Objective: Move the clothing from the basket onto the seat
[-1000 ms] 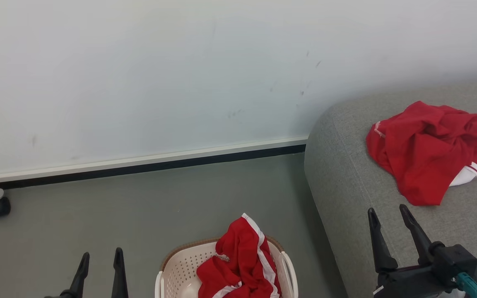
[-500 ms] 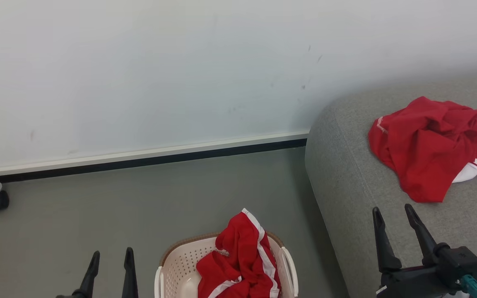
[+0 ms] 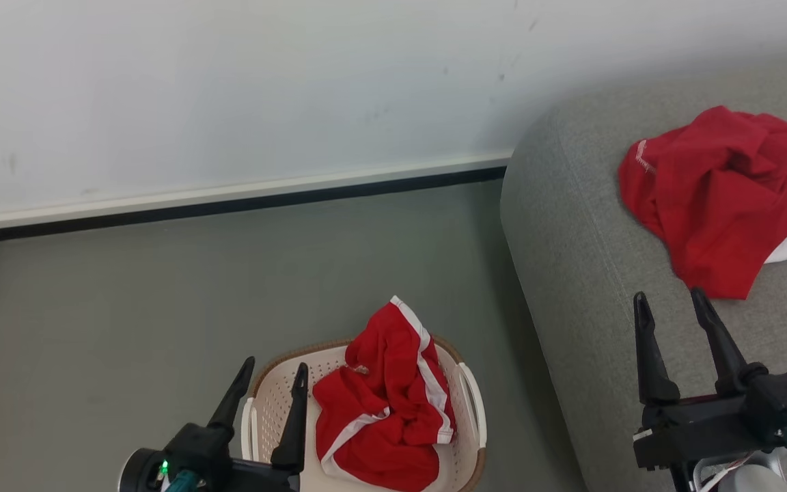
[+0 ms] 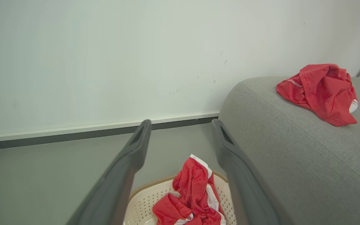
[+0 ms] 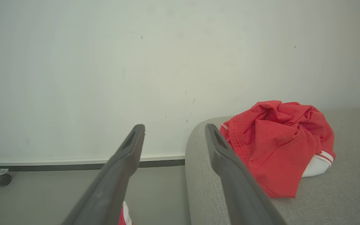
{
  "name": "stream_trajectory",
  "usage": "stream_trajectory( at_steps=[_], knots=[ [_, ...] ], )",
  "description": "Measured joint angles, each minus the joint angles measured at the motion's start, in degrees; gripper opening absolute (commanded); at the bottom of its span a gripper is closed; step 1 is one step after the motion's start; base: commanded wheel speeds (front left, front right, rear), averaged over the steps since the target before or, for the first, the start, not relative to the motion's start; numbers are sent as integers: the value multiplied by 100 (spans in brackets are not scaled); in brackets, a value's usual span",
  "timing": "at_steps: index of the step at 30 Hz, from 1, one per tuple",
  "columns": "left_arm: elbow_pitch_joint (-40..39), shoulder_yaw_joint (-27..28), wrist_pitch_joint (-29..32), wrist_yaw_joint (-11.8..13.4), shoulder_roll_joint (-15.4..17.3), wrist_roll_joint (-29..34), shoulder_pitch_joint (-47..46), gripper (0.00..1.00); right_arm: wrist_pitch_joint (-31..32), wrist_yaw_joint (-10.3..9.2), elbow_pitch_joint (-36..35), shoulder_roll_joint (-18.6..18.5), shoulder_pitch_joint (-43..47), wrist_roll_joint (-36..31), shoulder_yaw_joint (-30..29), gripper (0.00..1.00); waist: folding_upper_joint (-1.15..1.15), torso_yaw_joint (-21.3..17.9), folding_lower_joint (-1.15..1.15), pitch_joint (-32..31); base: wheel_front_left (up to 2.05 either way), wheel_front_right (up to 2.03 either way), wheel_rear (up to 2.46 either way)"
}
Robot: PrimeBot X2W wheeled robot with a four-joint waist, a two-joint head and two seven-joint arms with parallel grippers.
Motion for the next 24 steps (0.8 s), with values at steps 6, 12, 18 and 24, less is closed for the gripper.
stream_trajectory(
  at_steps=[6, 12, 18, 24],
  knots=[
    [445, -274, 146, -104, -68, 143, -432, 100, -14, 0, -129, -11, -282, -79, -97, 100, 0, -84, 0, 452, 0, 0, 0],
    [1049, -426, 350, -249, -65, 350, -981, 100, -15, 0, -272, 18, -661, -237, -65, 100, 0, -275, 1, 1005, 0, 0, 0],
    [1530, -567, 506, -307, -83, 452, -1505, 100, -15, 0, -412, 56, -993, -292, -44, 100, 0, -502, 1, 1484, 0, 0, 0],
    [1931, -667, 651, -403, -123, 628, -2005, 100, -15, 0, -527, 156, -1338, -347, -48, 100, 1, -710, 1, 1989, 0, 0, 0]
  ],
)
